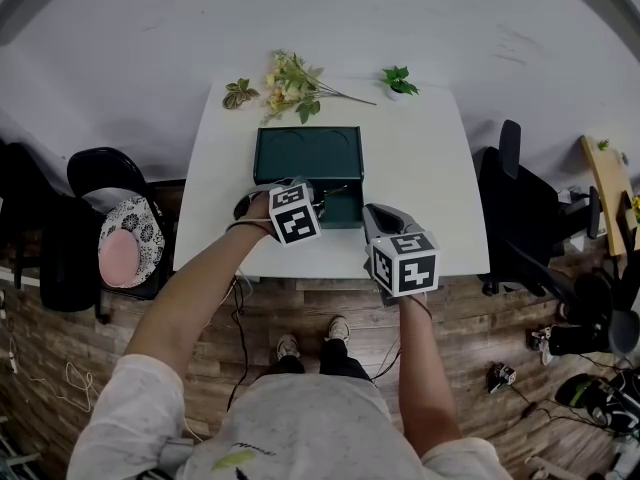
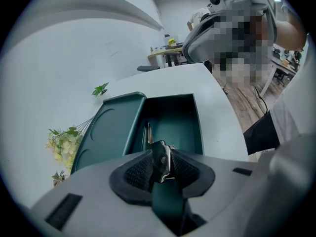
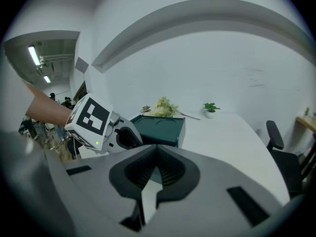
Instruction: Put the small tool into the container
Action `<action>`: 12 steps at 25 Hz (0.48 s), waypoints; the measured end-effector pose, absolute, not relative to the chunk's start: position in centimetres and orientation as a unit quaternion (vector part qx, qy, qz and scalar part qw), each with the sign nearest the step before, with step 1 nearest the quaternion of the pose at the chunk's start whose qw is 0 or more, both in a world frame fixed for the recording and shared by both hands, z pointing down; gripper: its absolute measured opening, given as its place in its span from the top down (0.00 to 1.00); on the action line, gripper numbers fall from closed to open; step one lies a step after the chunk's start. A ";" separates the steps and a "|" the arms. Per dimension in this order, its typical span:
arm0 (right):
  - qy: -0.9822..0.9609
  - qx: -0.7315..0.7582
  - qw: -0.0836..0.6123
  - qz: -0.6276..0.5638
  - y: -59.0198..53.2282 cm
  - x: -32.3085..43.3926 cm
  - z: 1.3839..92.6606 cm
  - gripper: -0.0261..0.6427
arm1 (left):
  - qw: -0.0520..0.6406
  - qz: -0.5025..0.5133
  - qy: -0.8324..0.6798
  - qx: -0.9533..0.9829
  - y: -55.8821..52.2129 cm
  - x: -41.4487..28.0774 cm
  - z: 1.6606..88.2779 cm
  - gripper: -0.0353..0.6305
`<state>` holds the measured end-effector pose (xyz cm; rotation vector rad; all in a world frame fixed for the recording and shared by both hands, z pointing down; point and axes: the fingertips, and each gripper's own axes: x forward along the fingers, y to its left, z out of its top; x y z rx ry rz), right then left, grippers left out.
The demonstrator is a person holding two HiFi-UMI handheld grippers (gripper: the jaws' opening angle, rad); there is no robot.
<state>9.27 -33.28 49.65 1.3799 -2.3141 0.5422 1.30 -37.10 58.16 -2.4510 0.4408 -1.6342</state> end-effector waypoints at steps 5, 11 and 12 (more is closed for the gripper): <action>-0.826 0.493 0.195 0.193 -33.3 9.3 49.6 0.95 | 0.081 -0.543 0.151 -0.822 -37.1 1.4 58.1 0.79; -0.826 0.493 0.198 0.190 -33.2 9.3 49.5 0.95 | 0.080 -0.542 0.151 -0.823 -36.9 1.3 57.9 0.79; -0.826 0.493 0.198 0.190 -33.2 9.2 49.5 0.95 | 0.082 -0.542 0.151 -0.823 -36.8 1.3 57.9 0.79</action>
